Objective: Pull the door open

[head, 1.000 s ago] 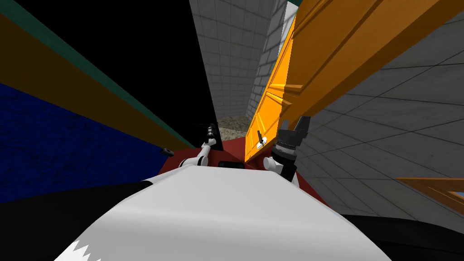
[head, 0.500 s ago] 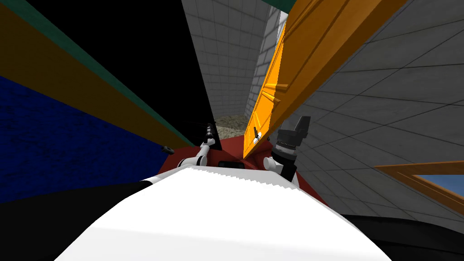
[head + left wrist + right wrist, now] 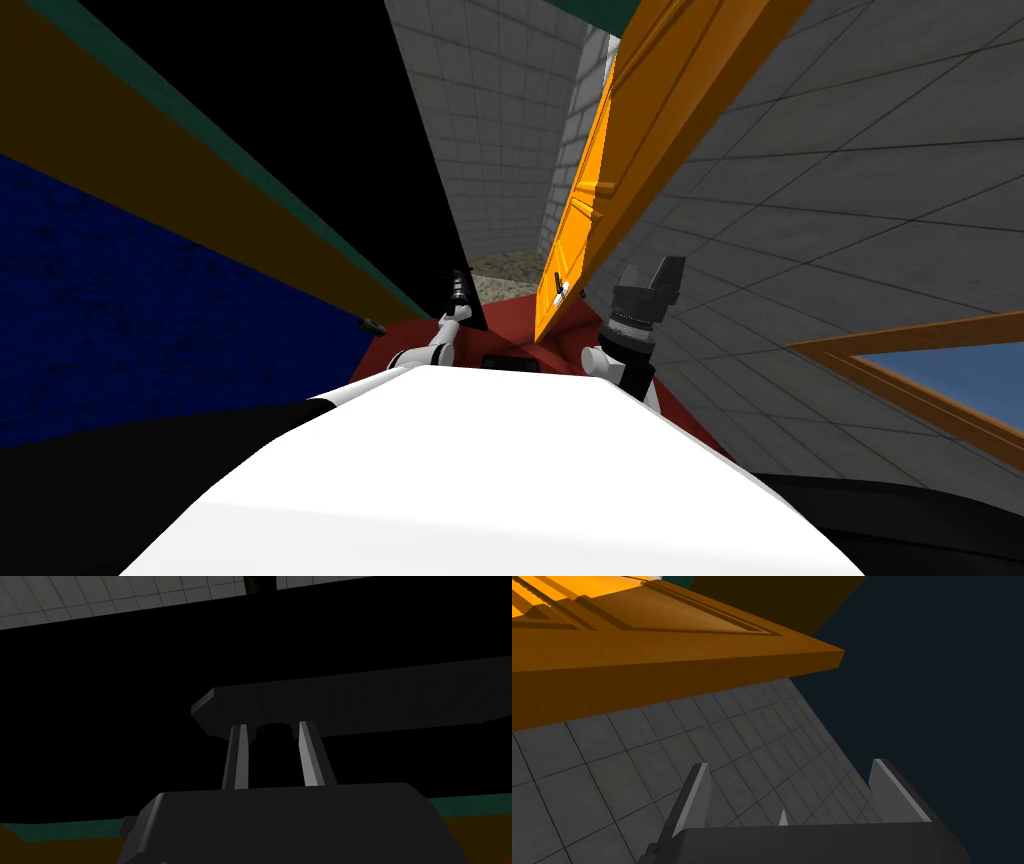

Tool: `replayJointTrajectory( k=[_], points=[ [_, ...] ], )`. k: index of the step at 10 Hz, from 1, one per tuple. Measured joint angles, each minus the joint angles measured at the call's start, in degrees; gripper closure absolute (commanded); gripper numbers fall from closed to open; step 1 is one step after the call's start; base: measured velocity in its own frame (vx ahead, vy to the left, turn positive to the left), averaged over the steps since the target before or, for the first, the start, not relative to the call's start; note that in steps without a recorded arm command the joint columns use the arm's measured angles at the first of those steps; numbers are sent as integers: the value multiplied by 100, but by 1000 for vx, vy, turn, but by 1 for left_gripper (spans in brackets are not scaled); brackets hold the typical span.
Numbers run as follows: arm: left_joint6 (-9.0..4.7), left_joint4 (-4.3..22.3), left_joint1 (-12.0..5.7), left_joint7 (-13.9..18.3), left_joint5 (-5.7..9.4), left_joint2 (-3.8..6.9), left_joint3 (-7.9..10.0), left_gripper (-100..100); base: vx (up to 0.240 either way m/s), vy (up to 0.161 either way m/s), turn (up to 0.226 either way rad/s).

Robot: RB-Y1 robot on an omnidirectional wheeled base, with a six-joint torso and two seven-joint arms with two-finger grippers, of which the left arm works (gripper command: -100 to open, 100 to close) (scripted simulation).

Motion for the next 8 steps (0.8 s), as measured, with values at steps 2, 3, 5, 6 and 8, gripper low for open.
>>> replayJointTrajectory(
  k=[2,3,5,6,8],
  points=[
    [-22,62,-7,48,7,112,-22,100,-160,-22,-29],
    [5,2,37,72,11,162,-35,100,-174,5,-39],
    [-38,121,4,143,21,317,-71,100,-165,-16,-52],
    [-58,146,7,175,25,366,-91,100,-185,-1,-95],
    [-24,44,67,240,23,413,-164,-100,-73,149,-82]
  ],
)
